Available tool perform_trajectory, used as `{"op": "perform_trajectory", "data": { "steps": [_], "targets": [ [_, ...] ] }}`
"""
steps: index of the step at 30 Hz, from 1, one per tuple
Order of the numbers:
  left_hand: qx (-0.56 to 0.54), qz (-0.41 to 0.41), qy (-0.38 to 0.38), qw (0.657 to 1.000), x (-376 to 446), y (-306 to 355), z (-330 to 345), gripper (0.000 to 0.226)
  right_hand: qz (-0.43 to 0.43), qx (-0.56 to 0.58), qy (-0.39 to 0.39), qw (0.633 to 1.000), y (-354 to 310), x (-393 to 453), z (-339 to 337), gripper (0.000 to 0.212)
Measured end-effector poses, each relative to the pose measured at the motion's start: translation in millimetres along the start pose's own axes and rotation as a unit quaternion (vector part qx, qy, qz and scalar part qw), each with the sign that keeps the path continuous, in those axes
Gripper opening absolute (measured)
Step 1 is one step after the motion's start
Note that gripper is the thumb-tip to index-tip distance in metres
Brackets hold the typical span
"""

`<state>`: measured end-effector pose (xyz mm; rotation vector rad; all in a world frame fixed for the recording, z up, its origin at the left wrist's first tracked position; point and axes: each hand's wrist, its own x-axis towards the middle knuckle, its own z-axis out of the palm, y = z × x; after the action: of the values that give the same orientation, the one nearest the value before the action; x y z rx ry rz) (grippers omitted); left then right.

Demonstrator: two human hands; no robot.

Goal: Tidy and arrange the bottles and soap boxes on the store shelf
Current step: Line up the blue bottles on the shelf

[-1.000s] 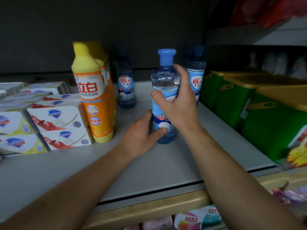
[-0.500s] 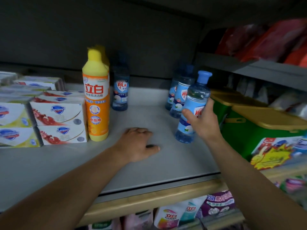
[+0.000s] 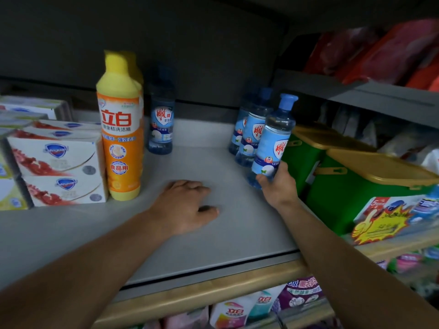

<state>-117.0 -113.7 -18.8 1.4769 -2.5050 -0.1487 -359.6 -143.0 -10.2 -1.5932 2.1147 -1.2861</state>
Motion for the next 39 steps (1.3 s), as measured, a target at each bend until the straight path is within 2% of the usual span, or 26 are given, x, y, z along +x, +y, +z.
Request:
{"op": "perform_trajectory", "data": {
  "steps": [8, 16, 18, 21, 25, 28, 31, 33, 36, 39],
  "targets": [
    [-0.006, -0.004, 0.018, 1.0, 1, 0, 1, 0.088, 0.012, 0.006, -0.006, 1.0, 1, 26, 14, 0.051],
    [-0.013, -0.015, 0.03, 0.999, -3, 4, -2, 0.083, 0.035, -0.051, -0.025, 0.998, -1, 31, 18, 0.047],
    [-0.024, -0.015, 0.034, 0.999, -5, 5, -4, 0.078, 0.034, -0.058, -0.027, 0.997, -1, 30, 17, 0.045],
    [-0.089, -0.033, 0.067, 0.993, -4, 4, -8, 0.059, 0.029, -0.056, -0.032, 0.997, 0, 30, 17, 0.045],
    [-0.215, -0.141, 0.12, 0.959, 10, -1, -16, 0.056, 0.02, -0.042, -0.027, 0.999, 3, 32, 19, 0.049],
    [-0.24, -0.171, 0.202, 0.934, 35, -3, -30, 0.059, 0.018, -0.039, -0.022, 0.999, 7, 35, 20, 0.05],
    [-0.211, -0.17, 0.326, 0.906, 73, -3, -53, 0.059, 0.01, -0.03, -0.021, 0.999, 9, 37, 21, 0.047],
    [-0.16, -0.198, 0.389, 0.885, 100, -8, -68, 0.059, 0.005, -0.025, -0.019, 1.0, 11, 38, 21, 0.045],
    [-0.123, -0.287, 0.413, 0.855, 135, -24, -83, 0.062, 0.001, -0.023, -0.018, 1.0, 14, 39, 22, 0.046],
    [-0.128, -0.299, 0.424, 0.845, 156, -44, -94, 0.085, -0.004, -0.017, -0.011, 1.0, 17, 41, 24, 0.047]
  ]
}}
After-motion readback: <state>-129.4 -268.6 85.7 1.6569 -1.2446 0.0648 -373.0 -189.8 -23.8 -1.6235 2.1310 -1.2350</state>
